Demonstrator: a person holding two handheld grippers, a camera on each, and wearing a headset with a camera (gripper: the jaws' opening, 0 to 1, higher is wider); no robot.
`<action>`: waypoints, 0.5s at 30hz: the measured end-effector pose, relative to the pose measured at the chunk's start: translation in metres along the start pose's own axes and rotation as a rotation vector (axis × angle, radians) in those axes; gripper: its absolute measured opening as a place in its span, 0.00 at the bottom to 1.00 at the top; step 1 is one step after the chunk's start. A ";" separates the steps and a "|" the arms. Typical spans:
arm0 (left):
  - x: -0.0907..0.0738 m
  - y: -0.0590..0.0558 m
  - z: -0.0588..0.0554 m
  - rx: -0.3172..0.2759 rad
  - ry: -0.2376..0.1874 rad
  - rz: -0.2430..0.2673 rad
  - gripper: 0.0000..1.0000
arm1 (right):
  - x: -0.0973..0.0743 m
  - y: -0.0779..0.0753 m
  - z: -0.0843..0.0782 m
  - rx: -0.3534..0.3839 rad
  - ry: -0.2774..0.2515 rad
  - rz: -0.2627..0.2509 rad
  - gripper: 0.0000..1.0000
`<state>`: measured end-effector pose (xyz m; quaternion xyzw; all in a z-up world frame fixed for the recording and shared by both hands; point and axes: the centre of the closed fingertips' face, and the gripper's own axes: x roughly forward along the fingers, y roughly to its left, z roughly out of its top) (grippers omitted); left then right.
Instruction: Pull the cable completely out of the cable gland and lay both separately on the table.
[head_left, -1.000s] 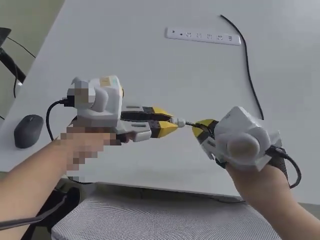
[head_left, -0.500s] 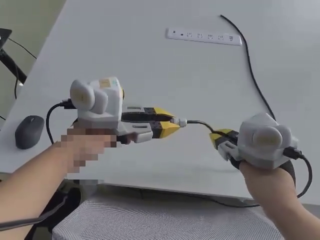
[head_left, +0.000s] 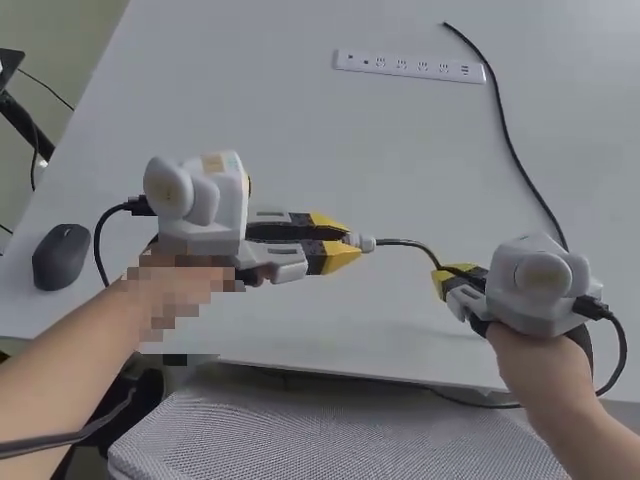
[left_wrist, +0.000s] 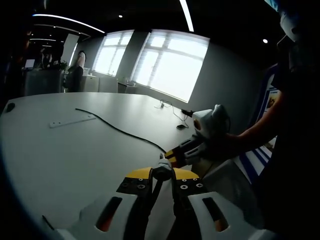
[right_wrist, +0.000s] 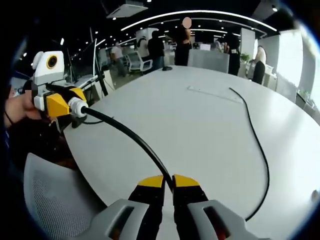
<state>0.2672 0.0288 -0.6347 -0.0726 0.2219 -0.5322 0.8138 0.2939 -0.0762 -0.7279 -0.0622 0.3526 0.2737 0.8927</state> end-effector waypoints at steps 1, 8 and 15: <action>0.000 0.000 0.000 0.001 0.000 0.001 0.15 | 0.000 0.001 0.000 0.003 0.001 0.004 0.01; -0.002 0.003 0.002 -0.009 -0.007 0.006 0.15 | -0.008 0.006 0.007 -0.023 -0.036 0.021 0.02; -0.004 0.006 -0.001 -0.010 0.006 0.011 0.15 | -0.023 0.030 0.041 -0.247 -0.125 0.048 0.14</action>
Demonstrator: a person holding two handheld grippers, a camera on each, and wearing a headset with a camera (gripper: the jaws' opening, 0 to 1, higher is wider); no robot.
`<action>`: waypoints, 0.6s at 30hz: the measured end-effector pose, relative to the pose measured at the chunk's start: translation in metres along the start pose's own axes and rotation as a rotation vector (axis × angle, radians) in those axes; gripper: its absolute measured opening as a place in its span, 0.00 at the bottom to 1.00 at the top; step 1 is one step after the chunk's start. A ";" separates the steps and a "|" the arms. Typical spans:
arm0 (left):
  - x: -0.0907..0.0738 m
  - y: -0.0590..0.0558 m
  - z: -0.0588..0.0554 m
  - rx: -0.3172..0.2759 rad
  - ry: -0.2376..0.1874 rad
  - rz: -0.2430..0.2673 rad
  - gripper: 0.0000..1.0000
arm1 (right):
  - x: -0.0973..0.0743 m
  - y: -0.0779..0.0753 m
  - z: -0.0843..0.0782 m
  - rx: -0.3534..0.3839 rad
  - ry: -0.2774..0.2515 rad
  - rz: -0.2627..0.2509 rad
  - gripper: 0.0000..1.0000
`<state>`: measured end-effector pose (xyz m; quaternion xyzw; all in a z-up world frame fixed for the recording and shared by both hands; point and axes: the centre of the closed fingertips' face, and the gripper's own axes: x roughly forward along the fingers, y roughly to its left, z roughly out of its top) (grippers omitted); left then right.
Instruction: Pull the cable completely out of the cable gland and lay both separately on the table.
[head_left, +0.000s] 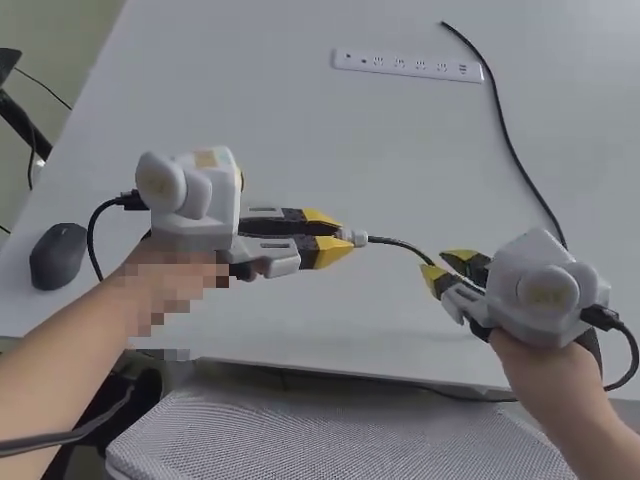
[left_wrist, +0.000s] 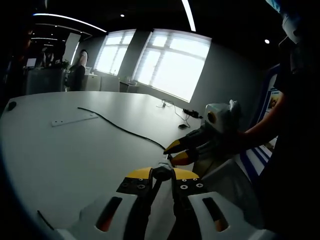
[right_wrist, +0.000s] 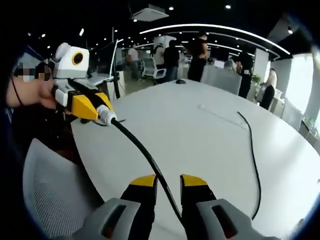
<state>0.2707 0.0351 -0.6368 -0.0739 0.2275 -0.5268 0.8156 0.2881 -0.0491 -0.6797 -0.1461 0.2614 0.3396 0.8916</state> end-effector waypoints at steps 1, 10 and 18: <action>0.000 0.000 0.000 0.000 0.000 0.000 0.15 | -0.001 0.002 0.005 -0.038 -0.002 0.005 0.14; 0.000 0.000 -0.002 0.000 0.008 -0.002 0.15 | 0.005 0.046 0.042 -0.367 -0.008 0.110 0.14; 0.000 -0.001 -0.004 0.001 0.015 -0.006 0.15 | 0.013 0.060 0.048 -0.518 0.010 0.127 0.07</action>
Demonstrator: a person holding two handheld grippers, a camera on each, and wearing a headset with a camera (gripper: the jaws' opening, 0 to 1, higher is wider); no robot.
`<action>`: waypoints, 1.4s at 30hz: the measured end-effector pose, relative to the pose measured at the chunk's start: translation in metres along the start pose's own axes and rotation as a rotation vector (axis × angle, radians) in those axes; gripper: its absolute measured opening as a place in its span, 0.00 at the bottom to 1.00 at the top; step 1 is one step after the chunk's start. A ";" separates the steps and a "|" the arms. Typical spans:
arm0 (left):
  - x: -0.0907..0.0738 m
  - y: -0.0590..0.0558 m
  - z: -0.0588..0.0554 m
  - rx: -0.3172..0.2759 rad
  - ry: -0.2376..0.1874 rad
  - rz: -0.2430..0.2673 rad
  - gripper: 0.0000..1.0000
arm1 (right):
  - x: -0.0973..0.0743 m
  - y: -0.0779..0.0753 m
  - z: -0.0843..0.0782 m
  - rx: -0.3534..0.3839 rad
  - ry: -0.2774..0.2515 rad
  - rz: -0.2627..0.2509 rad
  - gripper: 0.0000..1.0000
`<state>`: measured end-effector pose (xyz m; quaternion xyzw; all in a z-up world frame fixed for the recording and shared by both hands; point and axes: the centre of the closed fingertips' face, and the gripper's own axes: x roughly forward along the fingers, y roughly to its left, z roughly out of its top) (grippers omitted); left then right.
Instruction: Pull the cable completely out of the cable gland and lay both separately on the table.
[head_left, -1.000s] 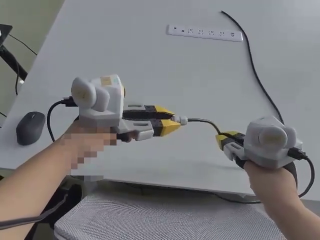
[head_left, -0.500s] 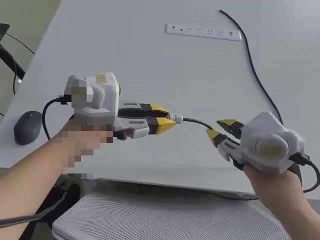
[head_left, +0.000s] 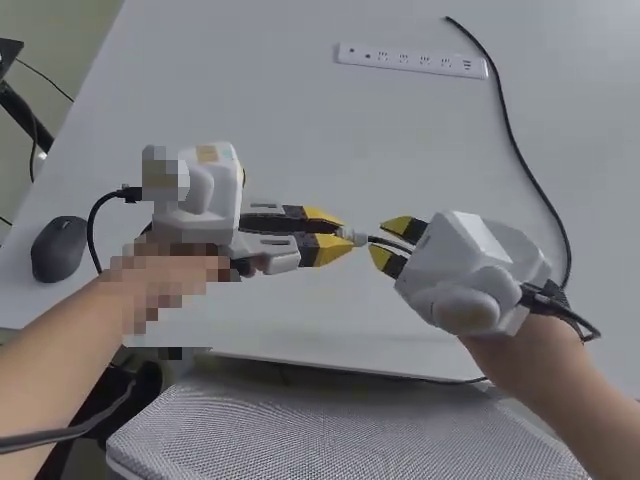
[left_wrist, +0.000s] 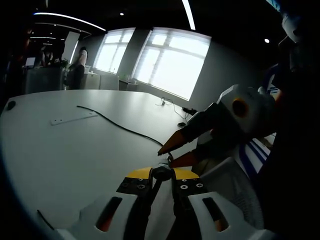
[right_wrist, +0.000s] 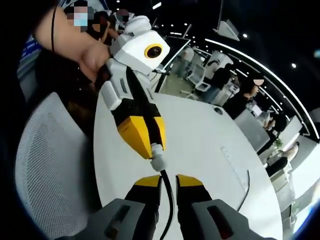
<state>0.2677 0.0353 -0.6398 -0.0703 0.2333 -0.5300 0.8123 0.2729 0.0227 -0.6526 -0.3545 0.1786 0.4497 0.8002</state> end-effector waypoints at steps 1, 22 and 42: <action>0.000 0.000 0.000 0.000 -0.001 -0.001 0.15 | 0.000 0.000 0.000 -0.001 0.001 0.001 0.07; 0.004 0.003 0.000 0.008 0.004 -0.001 0.15 | 0.005 -0.004 -0.008 0.096 -0.005 0.010 0.00; 0.003 0.003 0.006 0.001 -0.017 0.006 0.15 | 0.007 -0.018 -0.055 0.435 0.031 -0.019 0.00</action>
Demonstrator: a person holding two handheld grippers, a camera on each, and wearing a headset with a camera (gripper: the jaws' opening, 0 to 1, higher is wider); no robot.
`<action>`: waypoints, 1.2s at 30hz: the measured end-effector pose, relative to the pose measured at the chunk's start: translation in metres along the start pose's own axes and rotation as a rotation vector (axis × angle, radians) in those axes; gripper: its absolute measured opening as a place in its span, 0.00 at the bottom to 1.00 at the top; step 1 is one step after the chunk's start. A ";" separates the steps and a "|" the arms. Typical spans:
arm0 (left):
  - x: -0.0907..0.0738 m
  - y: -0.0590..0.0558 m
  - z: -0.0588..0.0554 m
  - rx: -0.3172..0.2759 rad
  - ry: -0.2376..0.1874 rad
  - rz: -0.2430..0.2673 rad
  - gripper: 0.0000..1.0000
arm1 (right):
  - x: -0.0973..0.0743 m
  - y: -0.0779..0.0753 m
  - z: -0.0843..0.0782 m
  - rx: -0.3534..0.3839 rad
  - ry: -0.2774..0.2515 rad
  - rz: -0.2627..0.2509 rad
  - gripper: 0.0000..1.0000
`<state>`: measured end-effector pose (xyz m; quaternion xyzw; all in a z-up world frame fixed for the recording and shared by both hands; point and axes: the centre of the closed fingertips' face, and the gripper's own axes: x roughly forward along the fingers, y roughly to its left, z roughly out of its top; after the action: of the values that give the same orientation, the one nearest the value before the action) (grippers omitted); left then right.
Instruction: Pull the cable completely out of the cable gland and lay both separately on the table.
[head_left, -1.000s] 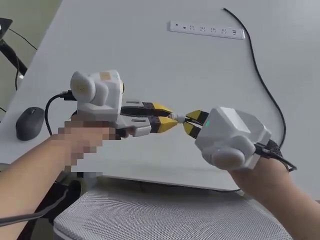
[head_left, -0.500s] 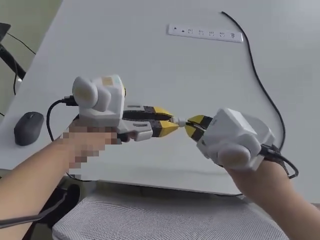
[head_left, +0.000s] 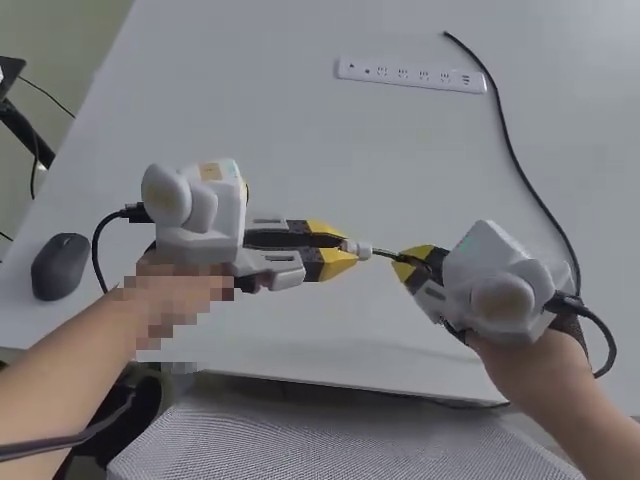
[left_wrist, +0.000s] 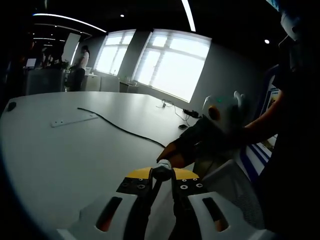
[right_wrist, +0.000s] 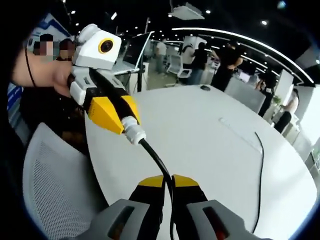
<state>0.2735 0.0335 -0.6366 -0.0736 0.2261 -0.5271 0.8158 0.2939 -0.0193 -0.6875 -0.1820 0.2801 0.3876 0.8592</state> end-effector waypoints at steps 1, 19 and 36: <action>0.000 0.000 0.000 -0.001 -0.001 -0.001 0.15 | 0.001 -0.002 -0.004 0.019 0.008 -0.003 0.00; 0.005 -0.008 -0.006 0.017 0.018 -0.004 0.15 | 0.009 -0.018 -0.052 0.377 0.055 -0.041 0.00; 0.001 -0.005 -0.007 -0.001 0.013 0.013 0.15 | -0.004 -0.012 -0.047 0.328 0.010 -0.009 0.01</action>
<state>0.2664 0.0309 -0.6413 -0.0692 0.2322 -0.5224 0.8176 0.2848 -0.0543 -0.7205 -0.0424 0.3430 0.3321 0.8776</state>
